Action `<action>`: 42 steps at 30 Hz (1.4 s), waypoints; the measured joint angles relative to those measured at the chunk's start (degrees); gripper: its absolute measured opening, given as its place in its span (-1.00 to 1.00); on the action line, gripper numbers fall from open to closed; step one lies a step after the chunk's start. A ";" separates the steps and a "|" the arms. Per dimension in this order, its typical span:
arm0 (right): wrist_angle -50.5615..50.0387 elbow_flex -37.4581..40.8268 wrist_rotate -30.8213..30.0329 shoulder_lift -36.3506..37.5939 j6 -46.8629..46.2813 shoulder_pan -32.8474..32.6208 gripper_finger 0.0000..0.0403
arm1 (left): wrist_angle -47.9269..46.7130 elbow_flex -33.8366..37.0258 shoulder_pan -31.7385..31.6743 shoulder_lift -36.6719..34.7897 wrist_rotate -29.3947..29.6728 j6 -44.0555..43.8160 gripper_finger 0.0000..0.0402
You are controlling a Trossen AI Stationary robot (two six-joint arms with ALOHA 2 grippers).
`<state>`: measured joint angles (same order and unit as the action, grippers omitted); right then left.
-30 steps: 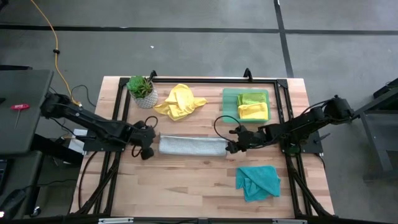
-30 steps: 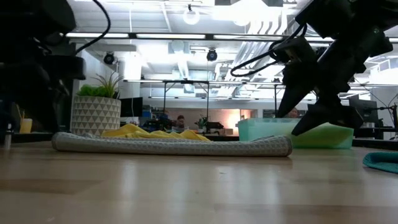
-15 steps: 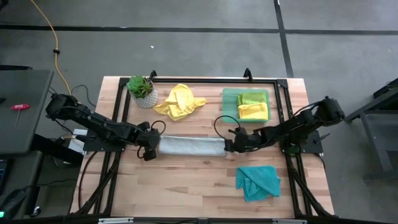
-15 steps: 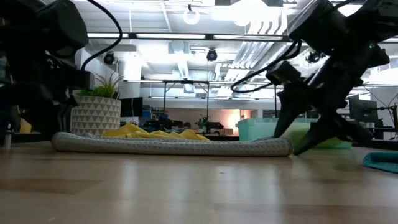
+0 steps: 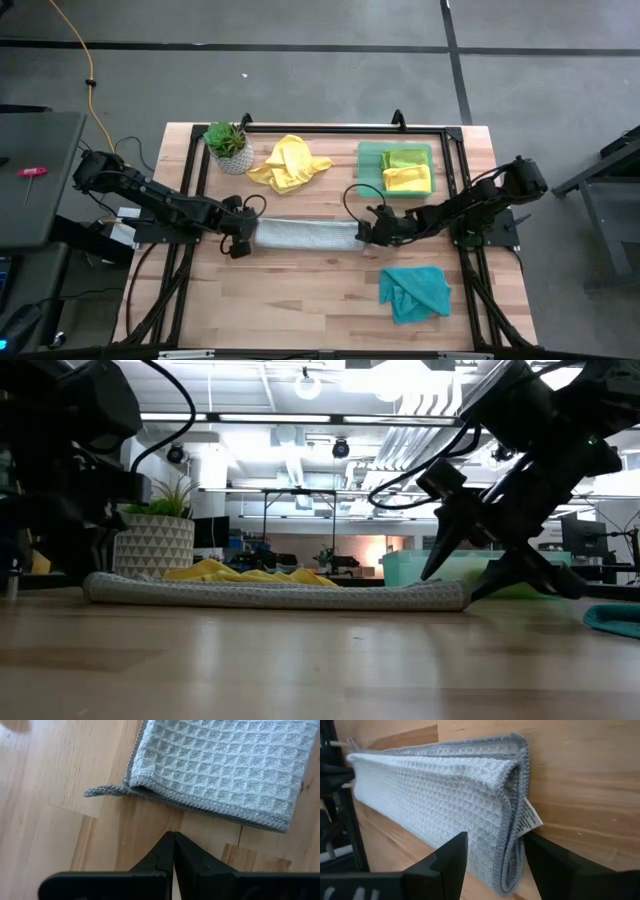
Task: Fold microfiber towels
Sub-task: Fold the gray towel
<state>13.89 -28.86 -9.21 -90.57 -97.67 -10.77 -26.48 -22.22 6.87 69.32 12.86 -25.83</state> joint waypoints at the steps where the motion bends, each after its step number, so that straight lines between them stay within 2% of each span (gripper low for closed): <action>1: 0.24 0.00 0.10 -0.25 -0.02 0.20 -0.05 | 0.35 0.02 0.00 0.00 0.04 0.56 -1.00; 14: 3.17 -0.02 1.35 -2.42 -1.27 1.40 -0.10 | 3.28 0.13 0.00 0.39 0.00 5.01 -1.00; 17: 2.46 0.00 1.47 -2.47 -0.97 1.40 -0.30 | 4.77 0.16 -0.02 0.40 0.01 5.05 -1.00; 21: 1.47 0.08 1.78 -2.29 1.33 1.40 -0.83 | 9.91 0.22 0.00 1.01 -1.05 5.04 -1.00; 22: 1.16 0.11 1.78 -1.85 2.46 1.40 -0.91 | 11.46 0.13 0.00 1.53 -1.07 5.06 -1.00; 24: -0.61 0.10 2.05 -0.66 3.80 1.43 -0.92 | 14.25 0.18 -0.02 2.78 -1.92 5.06 -1.00; 29: -12.01 0.11 2.26 5.34 6.07 1.31 -0.98 | 23.59 -0.37 -0.07 8.47 -3.64 5.03 -1.00; 37: -34.80 0.24 2.40 20.38 6.56 1.12 -0.99 | 16.53 -6.63 -0.07 12.17 -0.88 10.17 -1.00; 42: -48.23 0.22 2.16 29.87 6.49 1.12 -0.99 | 18.91 -9.56 -0.11 12.66 -0.49 14.28 -1.00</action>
<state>-34.34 -28.64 -7.05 -60.70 -91.18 -9.65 -7.57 -31.78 6.76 81.98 12.37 -11.55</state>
